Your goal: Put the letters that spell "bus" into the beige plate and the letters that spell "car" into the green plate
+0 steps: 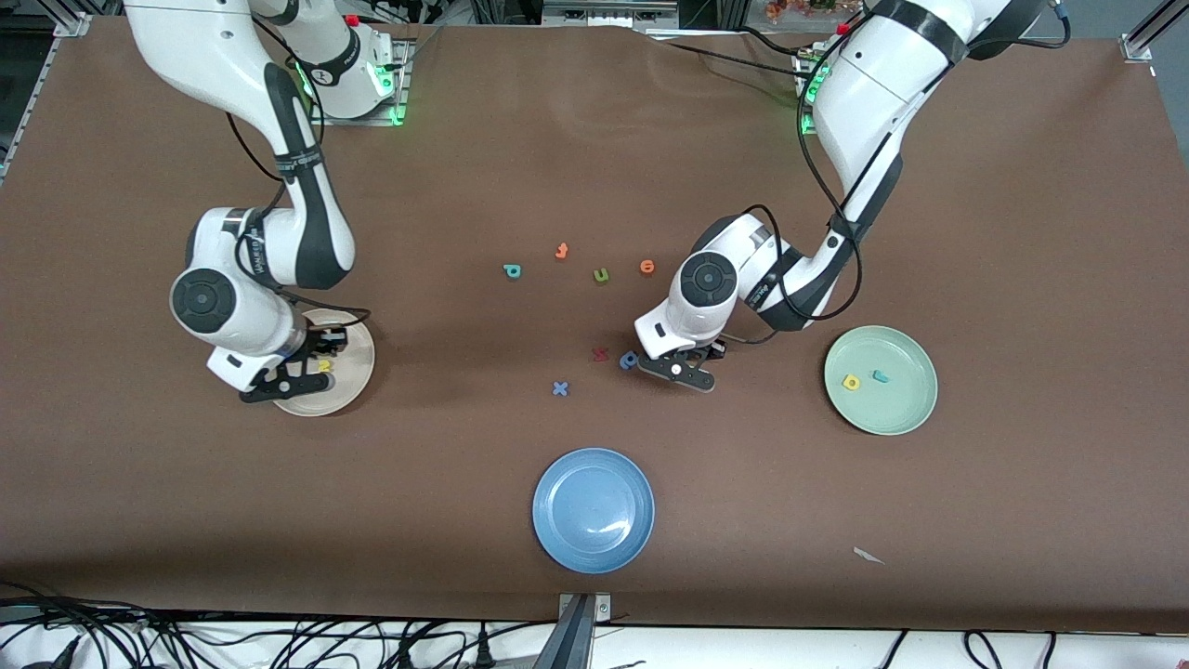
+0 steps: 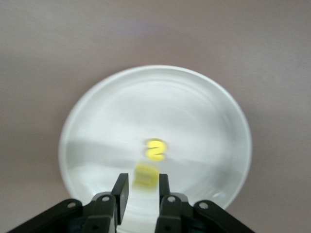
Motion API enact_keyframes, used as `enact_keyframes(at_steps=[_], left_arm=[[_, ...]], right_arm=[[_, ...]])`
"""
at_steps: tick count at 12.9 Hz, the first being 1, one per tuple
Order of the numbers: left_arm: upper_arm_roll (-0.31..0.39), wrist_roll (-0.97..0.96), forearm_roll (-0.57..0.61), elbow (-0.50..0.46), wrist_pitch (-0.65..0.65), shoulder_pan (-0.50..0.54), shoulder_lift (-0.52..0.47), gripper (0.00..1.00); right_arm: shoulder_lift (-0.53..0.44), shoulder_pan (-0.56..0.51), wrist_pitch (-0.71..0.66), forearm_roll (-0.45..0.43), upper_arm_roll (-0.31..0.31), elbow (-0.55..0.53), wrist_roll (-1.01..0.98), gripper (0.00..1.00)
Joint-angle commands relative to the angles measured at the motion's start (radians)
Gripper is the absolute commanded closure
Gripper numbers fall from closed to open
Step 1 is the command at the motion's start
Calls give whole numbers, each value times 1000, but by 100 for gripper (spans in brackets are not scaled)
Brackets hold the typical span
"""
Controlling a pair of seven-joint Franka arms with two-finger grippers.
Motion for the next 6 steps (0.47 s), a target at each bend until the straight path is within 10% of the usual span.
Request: enact_keyframes(at_steps=[1, 6], left_arm=[[-3, -2, 35, 13, -40, 49, -45, 92], [-5, 22, 33, 11, -215, 210, -135, 91]], right_arm=[[-11, 14, 30, 57, 5, -34, 22, 0], [-117, 23, -11, 60, 210, -78, 507, 0]])
